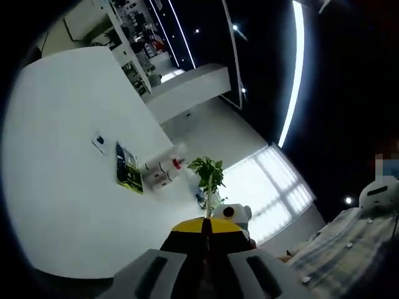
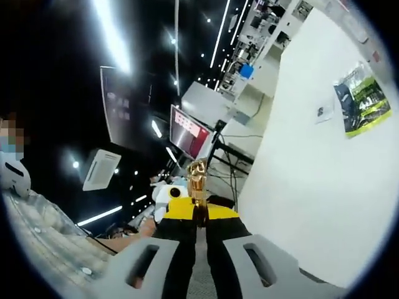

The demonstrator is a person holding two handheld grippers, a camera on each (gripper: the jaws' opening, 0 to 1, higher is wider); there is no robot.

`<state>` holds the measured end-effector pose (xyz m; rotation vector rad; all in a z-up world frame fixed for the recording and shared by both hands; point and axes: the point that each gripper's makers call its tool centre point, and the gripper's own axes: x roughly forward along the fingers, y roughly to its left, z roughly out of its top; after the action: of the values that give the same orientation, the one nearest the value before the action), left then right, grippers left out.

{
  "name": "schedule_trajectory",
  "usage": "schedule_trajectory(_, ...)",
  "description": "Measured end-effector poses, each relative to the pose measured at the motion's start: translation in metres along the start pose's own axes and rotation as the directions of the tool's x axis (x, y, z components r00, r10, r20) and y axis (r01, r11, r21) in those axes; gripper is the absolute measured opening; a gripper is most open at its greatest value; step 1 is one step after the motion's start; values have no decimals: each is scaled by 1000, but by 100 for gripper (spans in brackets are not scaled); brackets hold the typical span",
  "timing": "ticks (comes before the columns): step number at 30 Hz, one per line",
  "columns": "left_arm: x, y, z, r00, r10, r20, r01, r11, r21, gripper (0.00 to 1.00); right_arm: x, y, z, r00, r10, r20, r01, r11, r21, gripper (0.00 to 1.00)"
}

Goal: Arrange the skincare products in the storage area until every visible bottle or jar stands upright without overlapping.

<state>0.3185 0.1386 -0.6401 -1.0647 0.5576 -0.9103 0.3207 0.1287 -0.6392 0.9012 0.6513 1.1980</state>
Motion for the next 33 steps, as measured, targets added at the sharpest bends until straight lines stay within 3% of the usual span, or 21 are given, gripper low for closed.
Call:
schedule_trajectory(4, 2, -4, 0, 1000, 4, -7, -4, 1000, 4, 1, -3, 2, 1, 1000, 8, -2, -8, 1000, -24, 0)
schedule_trajectory(7, 1, 0, 0, 997, 67, -25, -65, 993, 100, 3, -5, -1, 2, 1000, -4, 2, 4, 1000, -8, 0)
schedule_trajectory(9, -6, 13, 4, 983, 179, -29, -167, 954, 250, 8, -7, -6, 6, 1000, -25, 19, 25, 1000, 1, 0)
schedule_trajectory(10, -10, 19, 6, 969, 246, -35, -222, 919, 327, 11, -9, -9, 9, 999, -35, 33, 34, 999, 20, 0)
schedule_trajectory(11, -13, 21, 6, 958, 282, -49, -245, 896, 369, 14, -9, -12, 10, 998, -45, 40, 43, 998, 35, 0)
schedule_trajectory(13, -22, 28, 7, 931, 358, -70, -275, 815, 511, 14, -9, -17, 9, 998, -58, 35, 56, 997, 47, 0)
schedule_trajectory(14, -29, 37, 10, 899, 434, -62, -315, 738, 597, 15, -7, -21, 7, 997, -67, 24, 66, 996, 60, 0)
schedule_trajectory(16, -34, 42, 11, 879, 475, -46, -332, 679, 654, 21, -3, -23, 0, 997, -75, -7, 76, 994, 73, 0)
schedule_trajectory(17, -39, 47, 14, 857, 515, -29, -358, 635, 685, 27, -2, -24, -3, 997, -78, -21, 79, 994, 75, 0)
schedule_trajectory(18, -42, 53, 16, 834, 552, -15, -369, 576, 730, 33, -1, -25, -5, 996, -82, -33, 84, 993, 78, 0)
schedule_trajectory(19, -48, 63, 17, 792, 610, -1, -379, 493, 783, 40, -1, -27, -8, 995, -90, -48, 94, 992, 79, 0)
schedule_trajectory(21, -53, 75, 14, 755, 656, 5, -366, 415, 833, 52, -1, -32, -11, 992, -110, -61, 115, 990, 84, 0)
schedule_trajectory(22, -55, 80, 12, 740, 673, 8, -364, 389, 846, 54, -2, -33, -12, 991, -119, -65, 125, 988, 92, 0)
schedule_trajectory(23, -54, 82, 7, 732, 682, -5, -365, 399, 841, 55, -2, -35, -12, 989, -129, -70, 136, 986, 99, 0)
schedule_trajectory(24, -50, 82, 4, 738, 675, -16, -358, 411, 838, 54, -4, -38, -14, 986, -150, -75, 157, 981, 109, 0)
schedule_trajectory(25, -45, 81, -1, 751, 659, -29, -319, 401, 858, 54, -5, -39, -14, 983, -161, -82, 170, 979, 111, 0)
schedule_trajectory(26, -42, 81, -2, 753, 658, -22, -298, 371, 880, 54, -6, -39, -15, 979, -181, -91, 190, 976, 110, 0)
schedule_trajectory(27, -42, 86, -5, 741, 671, -20, -287, 343, 894, 54, -8, -38, -14, 975, -202, -93, 211, 972, 103, 0)
schedule_trajectory(30, -42, 100, -11, 709, 705, -26, -300, 335, 893, 54, -12, -34, -12, 966, -241, -90, 251, 961, 116, 0)
schedule_trajectory(31, -45, 104, -13, 687, 725, -42, -285, 322, 903, 54, -13, -33, -11, 965, -248, -87, 257, 959, 120, 0)
schedule_trajectory(33, -46, 103, -13, 689, 723, -42, -288, 327, 900, 54, -16, -31, -13, 959, -269, -95, 279, 952, 128, 0)
